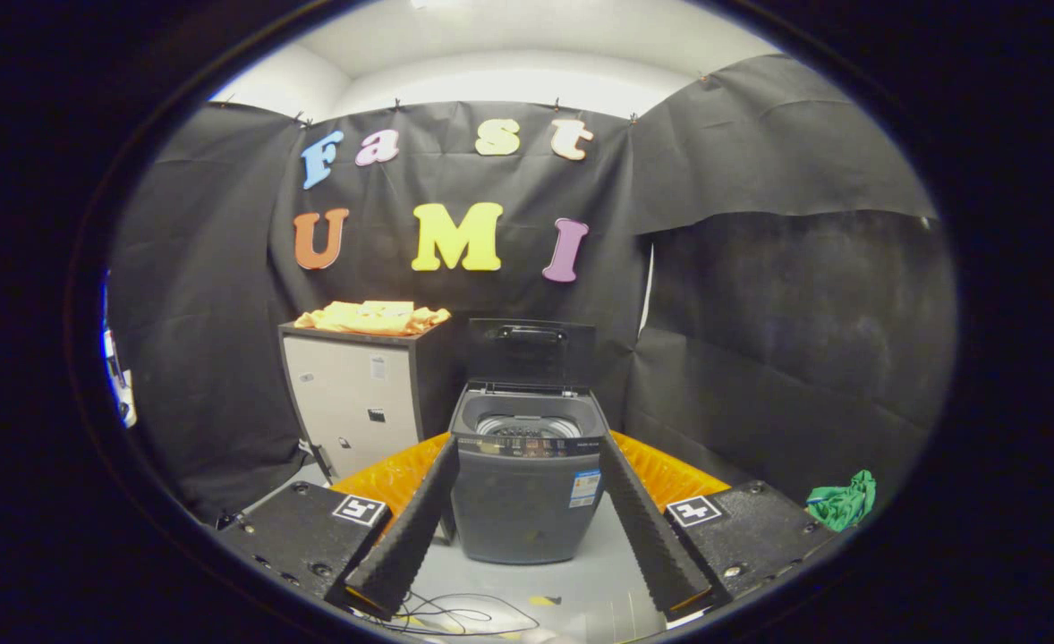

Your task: Put the clothes into the washing machine and then close the washing machine lid.

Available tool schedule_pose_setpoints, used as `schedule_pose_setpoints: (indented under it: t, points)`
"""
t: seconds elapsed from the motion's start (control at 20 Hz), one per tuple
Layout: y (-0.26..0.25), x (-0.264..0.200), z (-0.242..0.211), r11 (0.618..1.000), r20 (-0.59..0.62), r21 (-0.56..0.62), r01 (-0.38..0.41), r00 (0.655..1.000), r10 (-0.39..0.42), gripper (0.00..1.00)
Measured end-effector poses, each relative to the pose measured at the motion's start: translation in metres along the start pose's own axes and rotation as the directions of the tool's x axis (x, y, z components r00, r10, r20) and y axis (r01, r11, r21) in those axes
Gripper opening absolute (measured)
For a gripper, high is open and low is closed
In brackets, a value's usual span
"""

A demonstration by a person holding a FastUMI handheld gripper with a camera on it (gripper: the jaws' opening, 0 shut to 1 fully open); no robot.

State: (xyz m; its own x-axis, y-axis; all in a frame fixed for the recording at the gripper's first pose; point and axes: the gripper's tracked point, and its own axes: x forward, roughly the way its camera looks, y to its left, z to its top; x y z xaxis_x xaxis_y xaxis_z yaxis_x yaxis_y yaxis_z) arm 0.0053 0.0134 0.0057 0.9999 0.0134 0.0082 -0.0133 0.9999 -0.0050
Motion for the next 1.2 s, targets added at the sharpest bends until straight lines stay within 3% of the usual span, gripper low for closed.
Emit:
schedule_pose_setpoints:
  t: [0.45,0.7,1.2]
  points:
    - [0.015,0.026,0.036,1.000,-0.007,0.005,-0.005,1.000,0.005,0.99]
    - [0.032,0.058,0.082,1.000,0.008,0.016,-0.019,1.000,0.018,0.99]
    - [0.089,0.180,0.193,0.994,0.012,0.037,-0.104,0.995,0.104,0.99]
